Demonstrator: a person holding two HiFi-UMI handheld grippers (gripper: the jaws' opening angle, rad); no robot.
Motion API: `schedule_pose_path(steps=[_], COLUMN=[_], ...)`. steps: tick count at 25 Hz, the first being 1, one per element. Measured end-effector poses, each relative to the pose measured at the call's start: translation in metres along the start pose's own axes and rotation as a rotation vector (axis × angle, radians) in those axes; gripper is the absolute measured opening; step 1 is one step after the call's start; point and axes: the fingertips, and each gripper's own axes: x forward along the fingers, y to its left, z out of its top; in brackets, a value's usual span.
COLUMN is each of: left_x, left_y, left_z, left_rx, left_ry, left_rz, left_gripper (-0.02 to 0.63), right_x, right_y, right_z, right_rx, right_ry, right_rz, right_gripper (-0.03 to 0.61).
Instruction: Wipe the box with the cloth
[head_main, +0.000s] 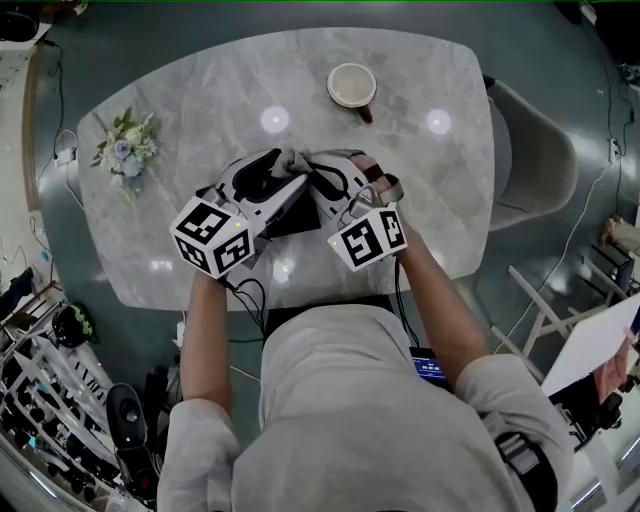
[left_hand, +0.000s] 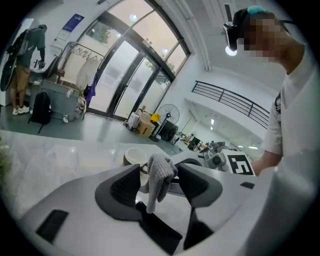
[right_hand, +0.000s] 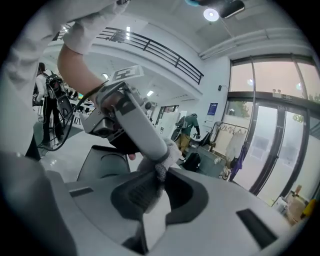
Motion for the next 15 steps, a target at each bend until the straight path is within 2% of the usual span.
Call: schedule_pose_path(steps=[4, 9, 11, 12, 13, 15], left_x=[0.001, 0.002, 0.004, 0.004, 0.004, 0.005], left_y=[-0.002, 0.001, 0.002, 0.003, 0.005, 0.012], left_z=[0.001, -0.003, -0.005, -0.006, -0.007, -0.007], left_rx=[0.010, 0.023, 0.043, 0.063, 0.090, 0.155], left_ry=[0.000, 0.016, 0.040, 0.058, 0.079, 0.125], left_rz=[-0.001, 0.011, 0.007, 0.003, -0.001, -0.013], left_gripper=[0.134, 0.078, 0.071, 0.067, 0.066, 0.064], right_x=[0.000, 0.001, 0.001, 0.000, -0.002, -0.011], right_y=[0.004, 0.005, 0.007, 0.009, 0.009, 0.005], right_z=[0.001, -0.002, -0.004, -0.005, -0.006, -0.012], right_rx=[-0.014, 0.101, 0.208, 0.291, 0.386, 0.560], right_ry=[0.006, -0.014, -0.028, -0.041, -0.055, -0.083], right_rz=[-0.001, 0.002, 0.035, 0.061, 0.086, 0.094], right_gripper=[0.051, 0.051, 0.054, 0.076, 0.128, 0.146])
